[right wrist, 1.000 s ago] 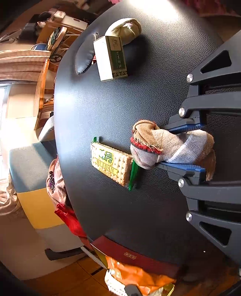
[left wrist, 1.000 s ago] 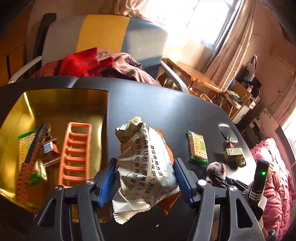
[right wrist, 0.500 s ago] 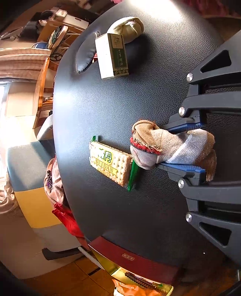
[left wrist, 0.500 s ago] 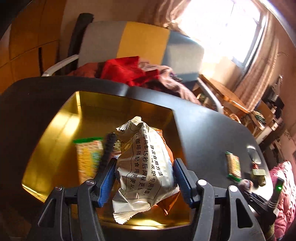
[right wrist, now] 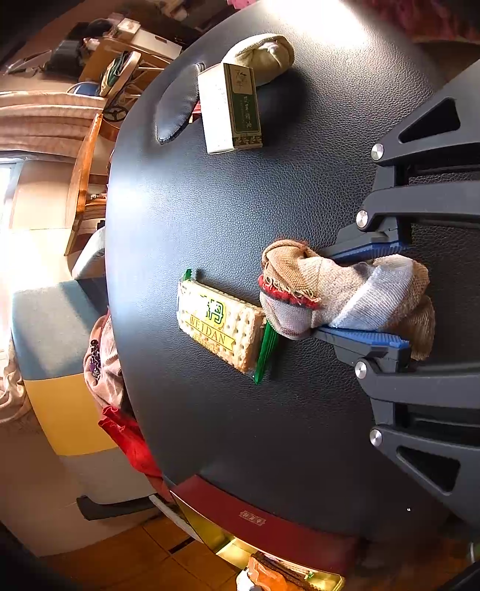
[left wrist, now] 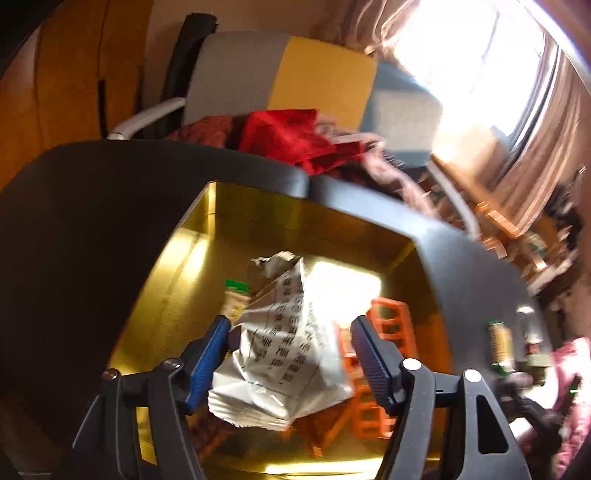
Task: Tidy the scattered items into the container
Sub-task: 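Lower the snack bag into the tray with the left tool while the right tool carries the sock there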
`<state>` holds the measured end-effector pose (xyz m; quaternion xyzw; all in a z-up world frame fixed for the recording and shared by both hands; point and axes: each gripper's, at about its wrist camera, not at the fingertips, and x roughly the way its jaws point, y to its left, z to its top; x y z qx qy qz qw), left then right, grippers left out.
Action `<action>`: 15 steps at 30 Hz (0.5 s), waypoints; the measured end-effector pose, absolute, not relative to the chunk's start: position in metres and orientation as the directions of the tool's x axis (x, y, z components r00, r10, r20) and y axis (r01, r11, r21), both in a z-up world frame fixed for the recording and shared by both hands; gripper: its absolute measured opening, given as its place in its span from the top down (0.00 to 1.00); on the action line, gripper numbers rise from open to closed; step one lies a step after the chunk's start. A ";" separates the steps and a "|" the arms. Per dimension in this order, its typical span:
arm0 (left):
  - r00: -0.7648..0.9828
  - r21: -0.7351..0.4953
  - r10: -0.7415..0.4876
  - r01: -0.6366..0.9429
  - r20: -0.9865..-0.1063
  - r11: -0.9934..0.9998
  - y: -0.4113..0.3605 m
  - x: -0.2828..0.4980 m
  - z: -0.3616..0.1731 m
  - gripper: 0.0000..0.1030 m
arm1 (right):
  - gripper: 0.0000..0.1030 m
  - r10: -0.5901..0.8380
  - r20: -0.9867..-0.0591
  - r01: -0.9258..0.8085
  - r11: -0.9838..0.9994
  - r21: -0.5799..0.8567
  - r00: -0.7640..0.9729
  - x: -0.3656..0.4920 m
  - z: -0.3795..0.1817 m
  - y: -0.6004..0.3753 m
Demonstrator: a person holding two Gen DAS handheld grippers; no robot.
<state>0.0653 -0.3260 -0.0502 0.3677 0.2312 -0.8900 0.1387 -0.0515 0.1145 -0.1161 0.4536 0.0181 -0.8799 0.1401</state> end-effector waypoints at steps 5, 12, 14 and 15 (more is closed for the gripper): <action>-0.737 -0.379 -0.090 0.444 -0.670 -0.811 -0.334 0.089 -0.040 0.27 | 0.69 -0.225 -0.803 0.259 -0.961 0.091 -0.552 -0.052 -0.115 0.114; -0.724 -0.327 -0.155 0.479 -0.672 -0.815 -0.322 0.127 -0.041 0.26 | 0.71 -0.230 -0.796 0.266 -0.960 0.090 -0.561 -0.054 -0.108 0.114; -0.723 -0.317 -0.165 0.480 -0.671 -0.818 -0.316 0.137 -0.042 0.24 | 0.71 -0.244 -0.790 0.270 -0.957 0.104 -0.562 -0.053 -0.103 0.112; -0.723 -0.319 -0.164 0.481 -0.671 -0.817 -0.313 0.141 -0.043 0.23 | 0.71 -0.253 -0.787 0.272 -0.956 0.113 -0.563 -0.052 -0.100 0.111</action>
